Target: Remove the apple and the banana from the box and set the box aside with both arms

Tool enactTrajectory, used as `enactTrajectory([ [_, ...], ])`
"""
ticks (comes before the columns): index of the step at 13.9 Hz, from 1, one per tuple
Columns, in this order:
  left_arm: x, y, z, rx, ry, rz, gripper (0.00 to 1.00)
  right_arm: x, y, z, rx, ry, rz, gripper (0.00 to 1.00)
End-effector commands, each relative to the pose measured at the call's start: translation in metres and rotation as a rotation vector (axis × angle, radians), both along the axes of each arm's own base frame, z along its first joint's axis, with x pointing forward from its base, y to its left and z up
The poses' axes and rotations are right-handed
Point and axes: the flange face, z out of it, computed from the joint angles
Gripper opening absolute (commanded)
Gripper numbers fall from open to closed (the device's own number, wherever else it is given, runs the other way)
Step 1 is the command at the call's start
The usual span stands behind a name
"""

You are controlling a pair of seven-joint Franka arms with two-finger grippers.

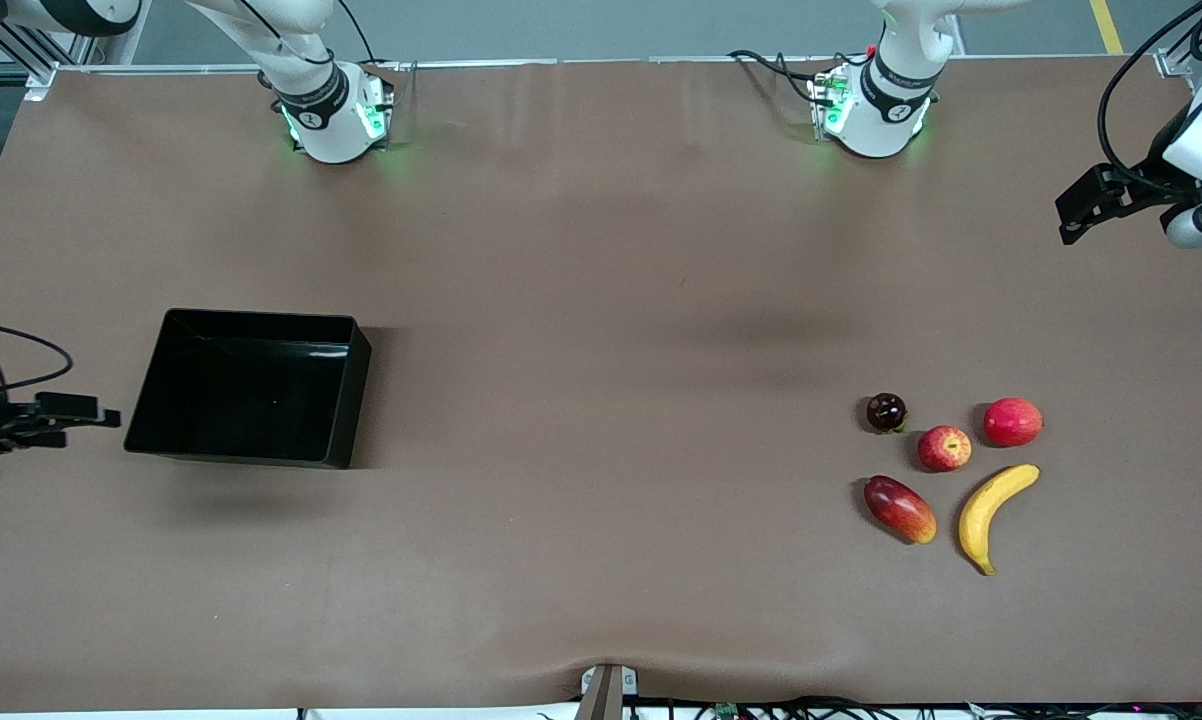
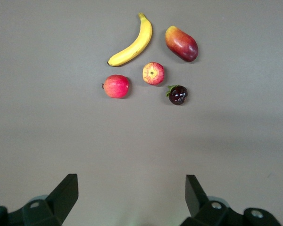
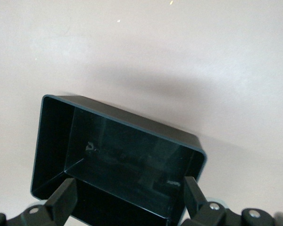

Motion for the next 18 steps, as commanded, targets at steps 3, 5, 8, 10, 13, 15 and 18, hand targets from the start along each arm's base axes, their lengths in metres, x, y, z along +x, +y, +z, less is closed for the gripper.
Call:
enactTrajectory([
  [3, -0.008, 0.006, 0.001, -0.014, 0.019, 0.008, 1.00, -0.012, 0.028, 0.083, -0.059, -0.080, 0.040, 1.00],
  [5, -0.007, 0.007, 0.002, -0.015, 0.018, 0.008, 1.00, -0.027, 0.031, 0.095, -0.059, -0.048, 0.033, 1.00],
  [8, -0.005, 0.005, 0.007, -0.018, 0.009, -0.024, 1.00, -0.054, 0.041, 0.111, -0.095, 0.009, -0.090, 1.00],
  [10, -0.004, 0.002, 0.007, -0.018, 0.013, -0.050, 1.00, -0.080, 0.058, 0.117, -0.146, 0.020, -0.085, 1.00],
  [13, -0.004, -0.001, 0.006, -0.022, 0.020, -0.085, 1.00, -0.114, 0.080, 0.136, -0.182, 0.018, -0.120, 1.00],
  [15, -0.004, -0.006, 0.005, -0.063, 0.023, -0.086, 1.00, -0.137, 0.095, 0.148, -0.195, 0.006, -0.157, 1.00],
  [18, -0.005, -0.009, 0.005, -0.074, 0.025, -0.089, 1.00, -0.152, 0.110, 0.171, -0.199, -0.021, -0.141, 1.00],
])
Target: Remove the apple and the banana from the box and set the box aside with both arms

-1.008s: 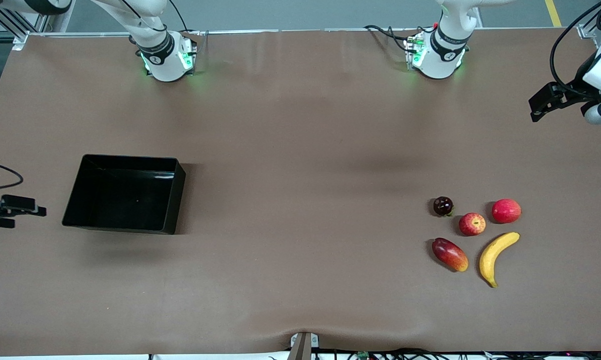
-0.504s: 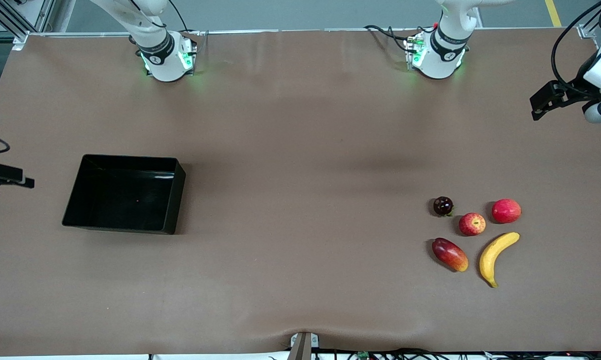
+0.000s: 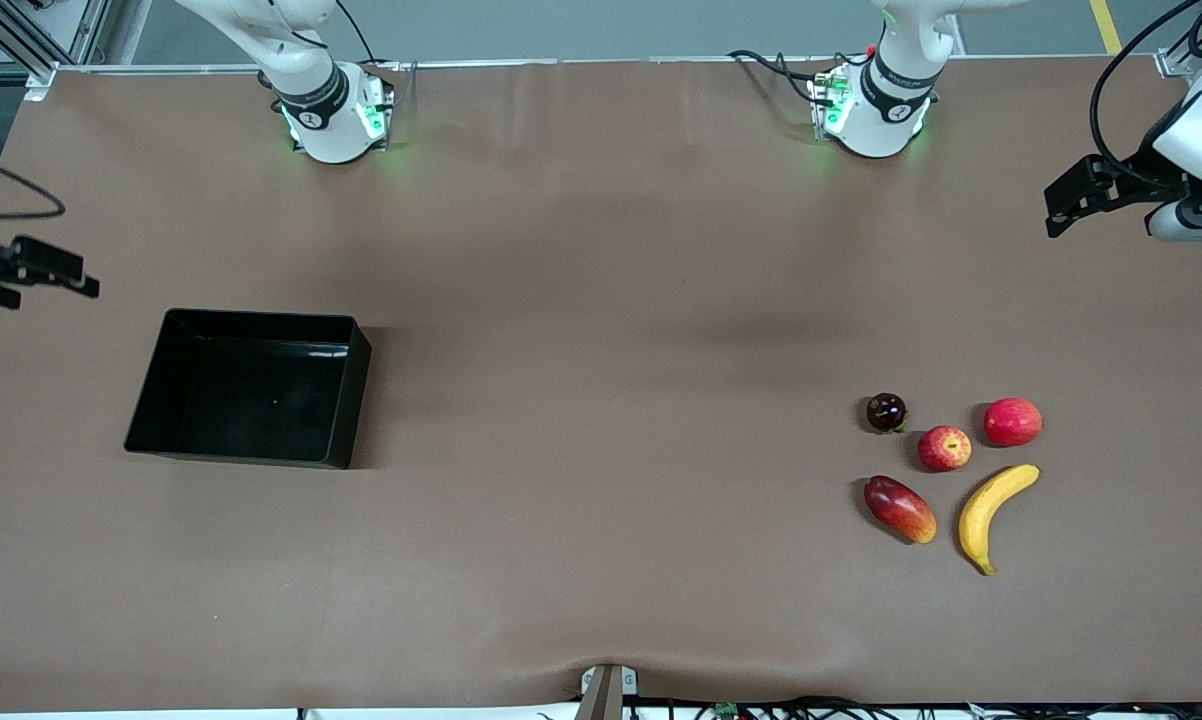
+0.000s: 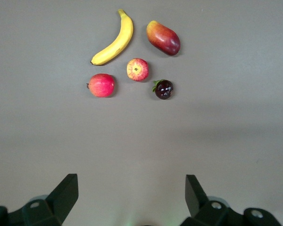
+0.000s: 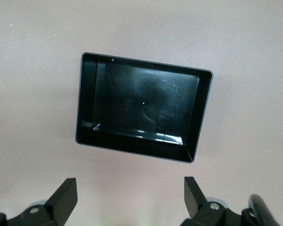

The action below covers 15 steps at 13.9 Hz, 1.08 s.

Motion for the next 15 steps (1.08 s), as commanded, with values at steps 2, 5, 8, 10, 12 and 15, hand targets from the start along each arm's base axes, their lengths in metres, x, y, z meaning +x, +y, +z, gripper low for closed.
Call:
enactTrajectory([
  [2, -0.003, 0.000, 0.005, -0.018, 0.010, -0.015, 1.00, -0.025, 0.027, 0.020, -0.026, -0.034, 0.019, 1.00],
  [5, -0.007, 0.000, 0.005, -0.014, 0.028, -0.019, 1.00, -0.028, 0.058, 0.029, -0.032, -0.040, 0.079, 1.00],
  [8, -0.006, -0.001, 0.010, -0.013, 0.016, -0.019, 1.00, -0.028, 0.088, 0.038, -0.034, -0.056, 0.134, 1.00],
  [10, -0.004, 0.000, 0.010, -0.009, 0.015, -0.016, 1.00, -0.025, 0.095, 0.041, -0.041, -0.065, 0.150, 1.00],
  [12, 0.002, -0.001, 0.011, -0.013, 0.010, -0.010, 1.00, -0.023, 0.097, 0.054, -0.054, -0.092, 0.156, 1.00],
  [15, 0.003, -0.004, 0.010, -0.016, 0.014, -0.015, 1.00, -0.019, 0.092, 0.054, -0.128, -0.089, 0.147, 1.00],
])
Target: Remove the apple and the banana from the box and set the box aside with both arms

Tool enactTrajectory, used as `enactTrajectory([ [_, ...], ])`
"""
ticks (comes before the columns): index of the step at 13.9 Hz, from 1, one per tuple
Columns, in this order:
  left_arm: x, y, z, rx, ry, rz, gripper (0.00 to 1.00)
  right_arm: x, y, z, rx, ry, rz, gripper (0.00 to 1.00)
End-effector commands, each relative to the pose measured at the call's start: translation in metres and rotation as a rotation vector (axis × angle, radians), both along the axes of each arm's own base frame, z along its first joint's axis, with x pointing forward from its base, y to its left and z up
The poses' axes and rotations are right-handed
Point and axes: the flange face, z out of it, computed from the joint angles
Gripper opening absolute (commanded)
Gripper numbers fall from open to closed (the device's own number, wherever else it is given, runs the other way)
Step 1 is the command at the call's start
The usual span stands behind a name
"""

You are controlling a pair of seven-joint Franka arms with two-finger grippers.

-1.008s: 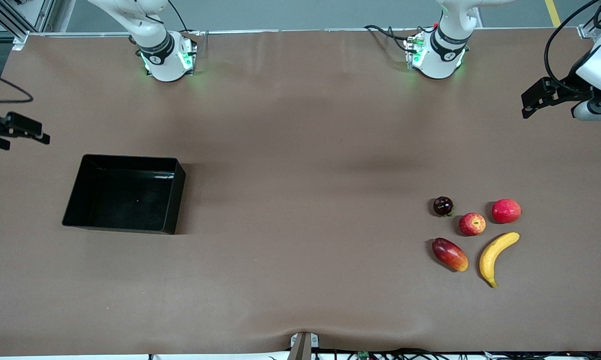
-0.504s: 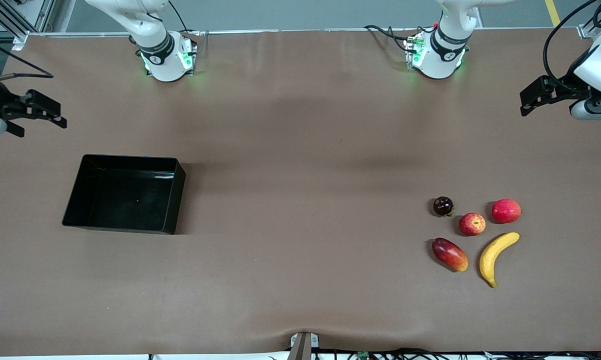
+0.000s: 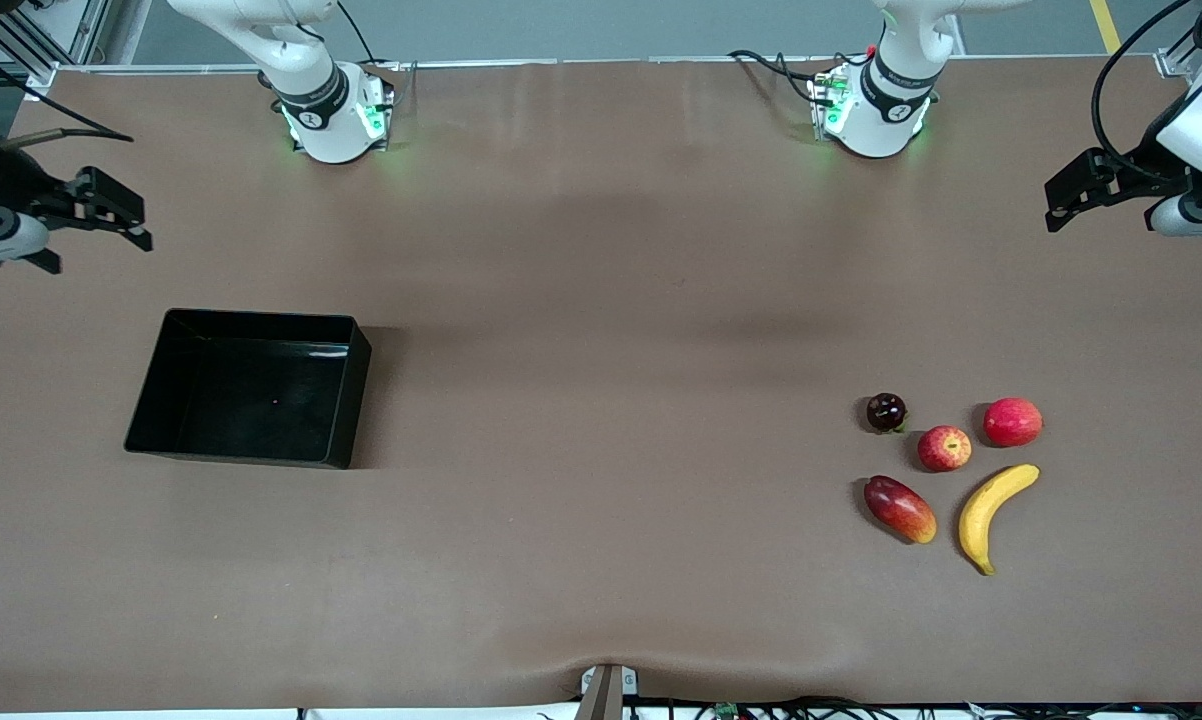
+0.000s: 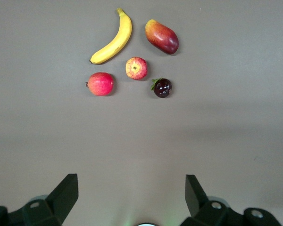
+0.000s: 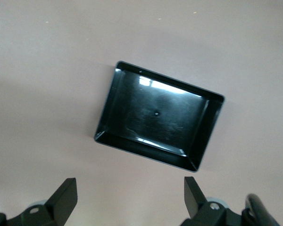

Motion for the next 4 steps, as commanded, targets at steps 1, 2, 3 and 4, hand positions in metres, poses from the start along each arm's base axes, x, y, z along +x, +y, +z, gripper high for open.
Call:
enactTrajectory([
  [1, 0.0031, -0.0028, 0.0031, -0.017, 0.009, -0.013, 1.00, 0.0012, -0.0024, 0.0017, -0.035, -0.001, -0.069, 1.00],
  [2, 0.0036, -0.0027, 0.0030, -0.017, 0.009, -0.010, 1.00, 0.0014, -0.0039, 0.0006, -0.034, 0.002, -0.130, 1.00],
  [3, 0.0036, -0.0035, 0.0023, -0.017, 0.011, -0.009, 1.00, 0.0023, -0.0050, -0.0010, -0.027, 0.005, -0.161, 1.00],
  [4, 0.0040, -0.0037, 0.0000, -0.018, 0.015, -0.007, 1.00, 0.0023, -0.0049, -0.0010, -0.026, 0.005, -0.164, 1.00],
])
